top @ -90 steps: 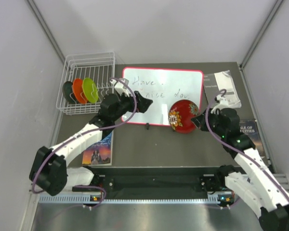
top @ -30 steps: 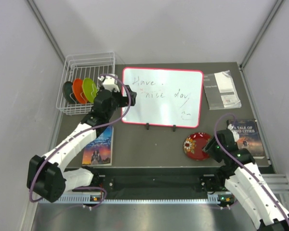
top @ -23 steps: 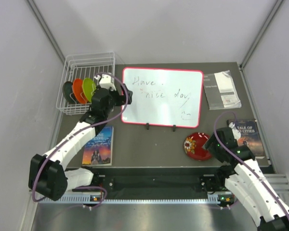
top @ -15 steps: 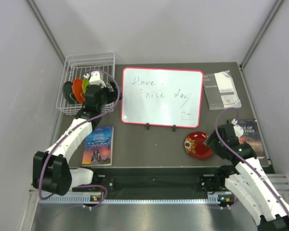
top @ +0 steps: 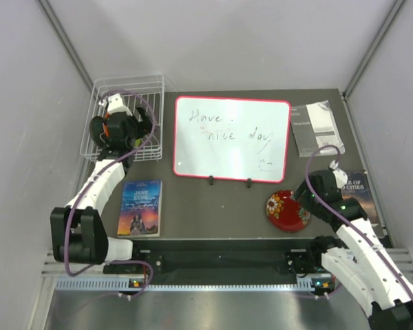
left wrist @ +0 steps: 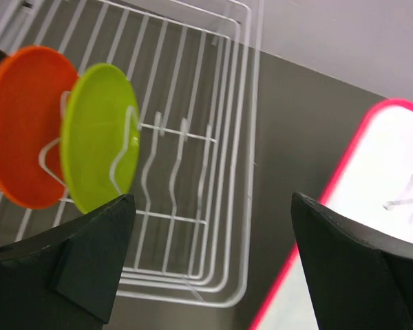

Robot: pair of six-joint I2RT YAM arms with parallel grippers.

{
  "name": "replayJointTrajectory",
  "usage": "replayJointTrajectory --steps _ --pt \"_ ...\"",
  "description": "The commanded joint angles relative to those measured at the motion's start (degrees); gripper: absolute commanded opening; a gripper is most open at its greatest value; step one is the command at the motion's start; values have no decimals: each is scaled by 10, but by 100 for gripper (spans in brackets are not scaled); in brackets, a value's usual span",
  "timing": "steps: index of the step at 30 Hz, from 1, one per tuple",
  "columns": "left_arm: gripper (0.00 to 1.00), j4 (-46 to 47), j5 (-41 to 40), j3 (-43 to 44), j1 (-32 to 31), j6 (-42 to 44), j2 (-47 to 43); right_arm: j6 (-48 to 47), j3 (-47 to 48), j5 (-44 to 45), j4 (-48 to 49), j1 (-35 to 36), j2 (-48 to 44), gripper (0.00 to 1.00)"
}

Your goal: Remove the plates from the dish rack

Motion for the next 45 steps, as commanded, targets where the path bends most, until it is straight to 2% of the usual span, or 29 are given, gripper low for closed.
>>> replayJointTrajectory --steps 1,6,8,13,14,17,18,21,22,24,25,27,28,30,39,45 --pt "98 25 -58 33 22 25 27 -49 58 7 66 -3 38 68" --pt "94 49 -109 58 39 39 80 -76 90 -7 100 -3 89 68" --pt "92 55 -107 68 63 42 99 -81 100 -8 106 -2 104 68" --pt "90 64 -115 107 77 42 170 -92 114 -3 119 -3 122 68" --pt "84 66 -121 113 80 42 179 -93 115 0 121 -3 124 68" --pt "80 93 -104 121 87 42 208 -93 112 0 128 -3 132 68" --pt "68 93 -101 125 87 42 219 -91 110 0 131 -3 133 68" --pt "56 88 -105 134 88 44 239 -92 109 -2 134 -3 145 67" --pt "44 87 -108 135 89 45 243 -92 109 -3 134 -3 149 67" --pt "41 82 -114 138 90 45 253 -90 110 -5 137 -2 152 67" --pt "32 82 -114 137 90 45 255 -90 110 -7 139 -3 153 67" --pt "22 82 -112 136 93 45 259 -91 110 -5 140 -4 153 67" --pt "8 82 -110 136 92 45 261 -91 110 -2 140 -3 153 67" --pt "0 81 -106 137 92 48 263 -93 110 -1 141 -3 155 67" --pt "0 79 -101 149 91 91 236 -99 109 0 148 -3 168 67" --pt "0 75 -167 158 82 149 198 -111 118 2 147 -3 173 67"
